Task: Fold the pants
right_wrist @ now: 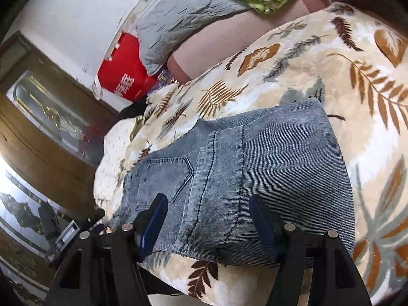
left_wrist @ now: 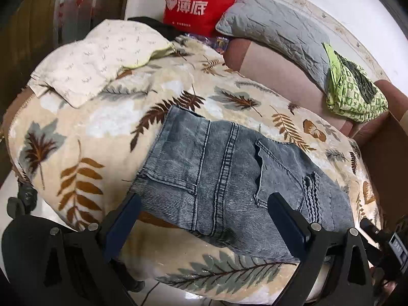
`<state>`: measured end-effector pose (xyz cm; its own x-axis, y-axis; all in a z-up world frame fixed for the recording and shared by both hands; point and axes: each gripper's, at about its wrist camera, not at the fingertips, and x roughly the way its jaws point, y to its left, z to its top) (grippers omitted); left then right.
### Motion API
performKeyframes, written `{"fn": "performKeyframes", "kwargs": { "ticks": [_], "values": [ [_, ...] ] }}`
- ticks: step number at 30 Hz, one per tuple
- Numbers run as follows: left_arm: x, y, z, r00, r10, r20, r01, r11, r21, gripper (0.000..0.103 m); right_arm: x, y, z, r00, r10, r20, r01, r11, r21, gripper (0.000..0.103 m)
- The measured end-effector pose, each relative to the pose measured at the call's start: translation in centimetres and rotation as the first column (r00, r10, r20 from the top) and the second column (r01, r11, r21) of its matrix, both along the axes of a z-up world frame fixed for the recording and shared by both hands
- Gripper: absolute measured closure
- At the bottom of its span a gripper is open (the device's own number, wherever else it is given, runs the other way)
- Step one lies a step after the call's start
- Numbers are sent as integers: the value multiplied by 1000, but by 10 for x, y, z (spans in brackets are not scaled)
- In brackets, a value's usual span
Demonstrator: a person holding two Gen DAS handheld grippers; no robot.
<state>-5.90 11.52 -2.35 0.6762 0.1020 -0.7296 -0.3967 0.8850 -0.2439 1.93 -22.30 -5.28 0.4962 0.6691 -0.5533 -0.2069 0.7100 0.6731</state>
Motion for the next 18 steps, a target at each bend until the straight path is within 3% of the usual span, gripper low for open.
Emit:
{"fn": "performKeyframes", "kwargs": {
  "ticks": [3, 7, 11, 18],
  "values": [
    [-7, 2, 2, 1000, 17, 7, -17, 1000, 6, 4, -2, -2, 5, 1000, 0, 10, -1, 999, 35, 34],
    [-13, 21, -19, 997, 69, -38, -74, 989, -127, 4, -4, 9, 11, 999, 37, 37, -38, 999, 20, 32],
    [-16, 44, -48, 991, 101, -85, -124, 936, -330, 4, -2, 21, 6, 998, 61, 20, -61, 998, -11, 32],
    [-4, 66, -66, 990, 121, -67, -138, 872, -469, 4, -3, 37, 10, 996, 90, -4, -90, 995, -36, 32]
  ]
}}
